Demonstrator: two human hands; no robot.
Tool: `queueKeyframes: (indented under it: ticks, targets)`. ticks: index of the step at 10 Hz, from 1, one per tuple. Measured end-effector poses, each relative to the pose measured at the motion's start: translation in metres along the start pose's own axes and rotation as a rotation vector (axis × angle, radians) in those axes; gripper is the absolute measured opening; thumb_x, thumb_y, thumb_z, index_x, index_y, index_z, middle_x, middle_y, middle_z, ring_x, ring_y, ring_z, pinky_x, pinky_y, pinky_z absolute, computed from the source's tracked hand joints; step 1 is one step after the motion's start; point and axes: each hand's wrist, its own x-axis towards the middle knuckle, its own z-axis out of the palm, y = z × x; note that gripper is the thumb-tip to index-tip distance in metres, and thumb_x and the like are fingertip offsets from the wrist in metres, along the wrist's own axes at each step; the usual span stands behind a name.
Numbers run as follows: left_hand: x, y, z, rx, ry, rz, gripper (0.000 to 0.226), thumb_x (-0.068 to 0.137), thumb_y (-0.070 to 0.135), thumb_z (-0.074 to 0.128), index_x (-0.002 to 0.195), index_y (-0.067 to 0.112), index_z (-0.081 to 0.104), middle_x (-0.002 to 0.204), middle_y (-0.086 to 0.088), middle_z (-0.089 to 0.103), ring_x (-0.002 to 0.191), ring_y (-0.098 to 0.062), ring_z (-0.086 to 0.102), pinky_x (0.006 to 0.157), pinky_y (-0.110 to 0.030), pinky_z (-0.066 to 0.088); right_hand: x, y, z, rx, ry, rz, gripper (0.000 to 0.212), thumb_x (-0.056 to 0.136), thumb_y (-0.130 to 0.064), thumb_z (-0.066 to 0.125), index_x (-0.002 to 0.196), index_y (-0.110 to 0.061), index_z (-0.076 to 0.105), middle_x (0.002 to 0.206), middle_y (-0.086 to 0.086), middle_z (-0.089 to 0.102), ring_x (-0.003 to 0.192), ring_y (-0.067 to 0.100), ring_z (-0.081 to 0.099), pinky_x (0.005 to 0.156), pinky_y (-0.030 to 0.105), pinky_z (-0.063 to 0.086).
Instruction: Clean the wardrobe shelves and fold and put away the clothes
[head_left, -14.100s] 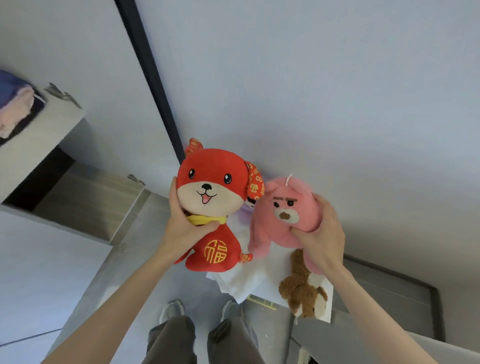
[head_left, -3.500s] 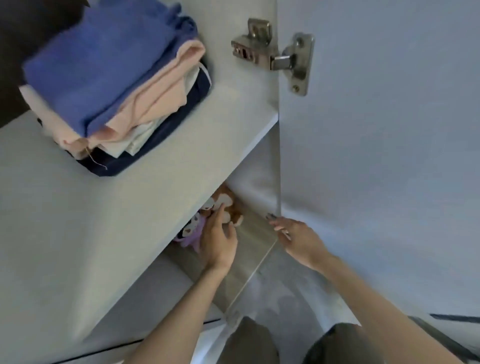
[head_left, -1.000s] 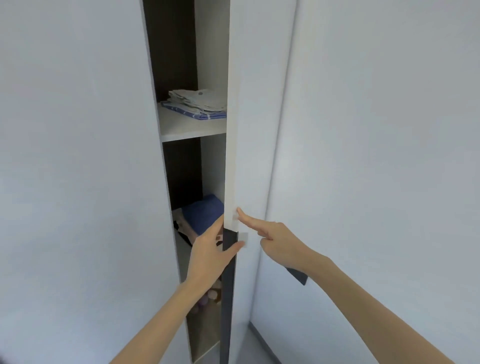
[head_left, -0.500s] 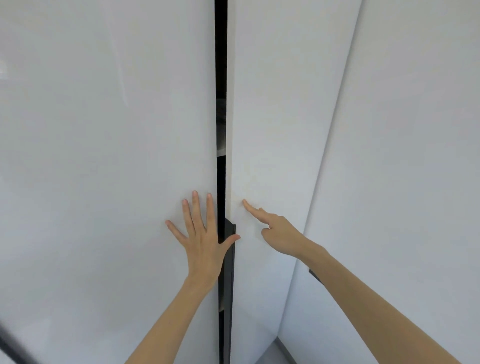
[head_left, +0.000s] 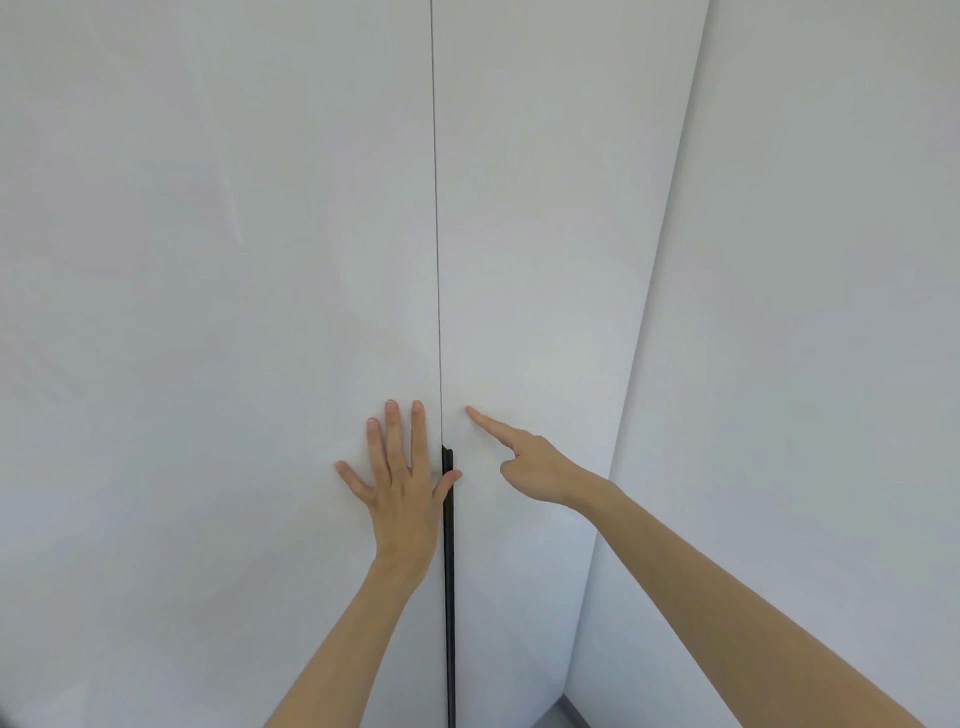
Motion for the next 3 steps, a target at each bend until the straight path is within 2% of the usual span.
queueKeyframes:
  ticks: [1,2,3]
  targets:
    - [-0.007,0.002,-0.001,-0.068,0.026,0.001,0.101,0.077,0.058,0.068,0.154,0.018,0.015,0.162,-0.008,-0.005,0.149,-0.026,-0.006,0.109,-0.066,-0.003,-0.016,0.003,-0.003,0.012,0.046,-0.021,0.078,0.086,0.003,0.035,0.148,-0.045,0.028,0.157,-0.019,0.022,0.143,0.006,0.025,0.097,0.017,0.031]
    - [-0.002,0.003,-0.016,-0.174,-0.007,0.042,0.085,0.087,0.037,0.058,0.155,0.016,0.011,0.162,-0.007,-0.001,0.149,-0.028,-0.002,0.111,-0.064,-0.005,-0.056,-0.003,-0.016,0.078,0.189,-0.015,0.057,0.094,-0.005,0.042,0.135,-0.043,0.048,0.142,-0.021,0.046,0.129,0.006,0.044,0.086,0.014,0.040]
    - [-0.050,-0.013,-0.022,-0.295,-0.028,0.193,0.073,0.083,0.028,0.041,0.153,0.017,0.021,0.162,0.000,0.009,0.149,-0.023,0.008,0.116,-0.057,0.001,-0.118,-0.025,-0.045,0.320,0.519,-0.133,0.038,0.096,-0.010,0.054,0.115,-0.042,0.063,0.113,-0.020,0.068,0.104,0.005,0.063,0.087,0.024,0.048]
